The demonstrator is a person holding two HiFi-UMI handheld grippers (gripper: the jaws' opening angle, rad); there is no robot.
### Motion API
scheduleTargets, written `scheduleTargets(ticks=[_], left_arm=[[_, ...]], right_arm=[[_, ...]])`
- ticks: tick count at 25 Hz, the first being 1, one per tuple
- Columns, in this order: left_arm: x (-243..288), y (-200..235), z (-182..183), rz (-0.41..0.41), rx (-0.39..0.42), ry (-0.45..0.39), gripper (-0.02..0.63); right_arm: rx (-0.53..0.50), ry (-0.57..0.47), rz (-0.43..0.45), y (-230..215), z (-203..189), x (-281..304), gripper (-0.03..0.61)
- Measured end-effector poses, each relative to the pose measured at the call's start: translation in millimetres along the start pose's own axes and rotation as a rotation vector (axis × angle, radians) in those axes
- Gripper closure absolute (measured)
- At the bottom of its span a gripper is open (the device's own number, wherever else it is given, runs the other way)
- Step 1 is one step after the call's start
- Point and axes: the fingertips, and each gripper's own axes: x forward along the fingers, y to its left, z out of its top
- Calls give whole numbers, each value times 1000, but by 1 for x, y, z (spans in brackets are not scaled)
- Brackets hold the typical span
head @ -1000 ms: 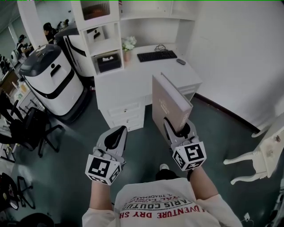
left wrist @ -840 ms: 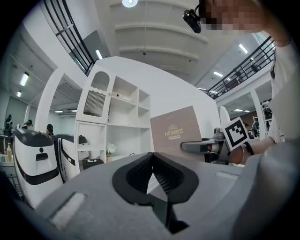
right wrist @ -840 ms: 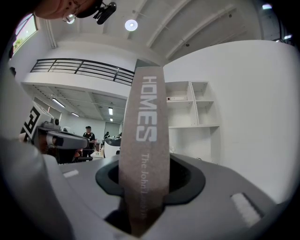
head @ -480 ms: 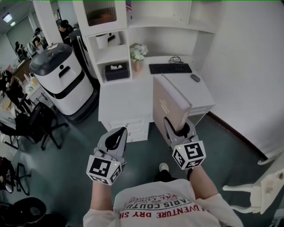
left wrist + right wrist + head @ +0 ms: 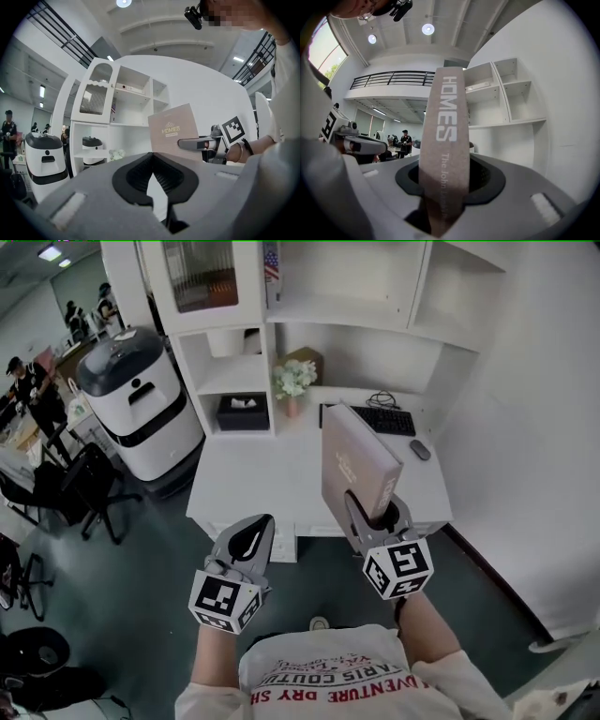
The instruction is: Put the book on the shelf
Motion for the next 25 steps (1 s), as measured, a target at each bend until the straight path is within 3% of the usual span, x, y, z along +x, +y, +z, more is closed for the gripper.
scheduleTargets(ticks=[4, 9, 15, 19, 25], left_arm=[[26, 11, 0, 46, -8, 22, 609], [58, 42, 16, 79, -37, -9, 609], [101, 79, 36, 39, 15, -43, 609], [130, 105, 50, -6, 54, -62, 609], [159, 147, 67, -35, 87, -86, 609]], right_arm=[[-1, -8, 28, -24, 9, 26, 405], [-46, -53, 37, -40, 37, 69, 405], [-112, -80, 29, -49, 68, 132, 405], [-154, -119, -21, -65, 95, 174, 405], [-195, -202, -75, -81, 156, 234, 405]])
